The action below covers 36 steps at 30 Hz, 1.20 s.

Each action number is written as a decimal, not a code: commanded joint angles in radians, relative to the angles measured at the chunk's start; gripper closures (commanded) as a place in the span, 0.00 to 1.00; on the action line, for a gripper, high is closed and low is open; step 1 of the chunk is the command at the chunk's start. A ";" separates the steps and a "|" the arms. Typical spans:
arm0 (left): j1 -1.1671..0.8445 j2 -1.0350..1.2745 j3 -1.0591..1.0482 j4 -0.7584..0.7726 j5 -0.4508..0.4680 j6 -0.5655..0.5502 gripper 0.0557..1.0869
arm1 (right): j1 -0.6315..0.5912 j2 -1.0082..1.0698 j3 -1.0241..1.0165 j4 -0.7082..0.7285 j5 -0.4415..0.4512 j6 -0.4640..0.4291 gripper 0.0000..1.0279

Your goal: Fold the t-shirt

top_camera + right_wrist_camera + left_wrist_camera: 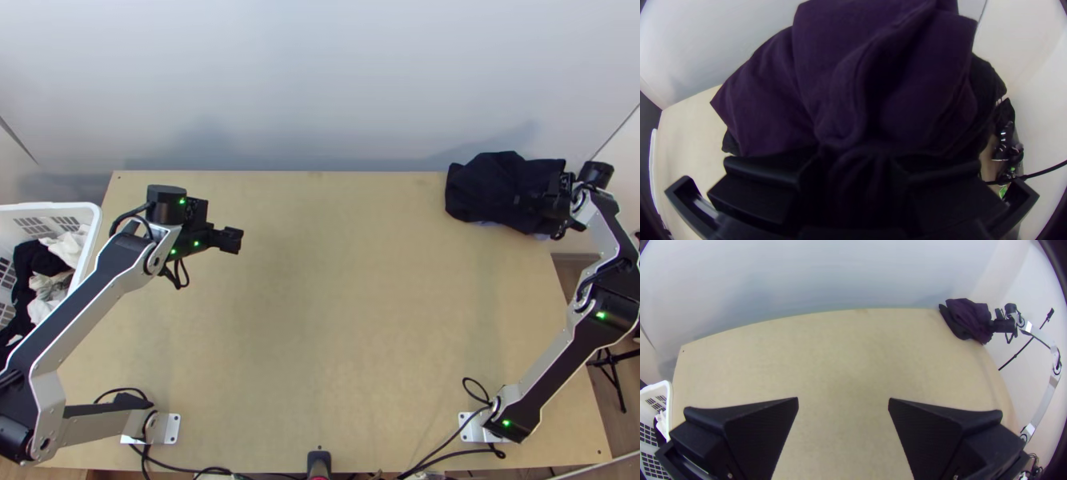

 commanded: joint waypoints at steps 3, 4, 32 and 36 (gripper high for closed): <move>0.004 -0.043 -0.032 -0.004 -0.002 -0.008 0.05 | -0.009 -0.042 -0.061 0.034 0.000 0.023 0.03; 0.007 -0.048 -0.035 -0.004 -0.002 -0.008 0.05 | -0.012 -0.053 -0.055 0.034 0.000 0.027 0.03; 0.228 -0.520 -0.352 0.036 -0.006 -0.030 0.05 | 0.203 -1.215 -0.900 -0.020 -0.024 0.038 0.03; 0.296 -0.667 -0.495 0.131 -0.010 -0.004 0.05 | 0.309 -1.424 -1.035 -0.003 0.028 0.109 0.03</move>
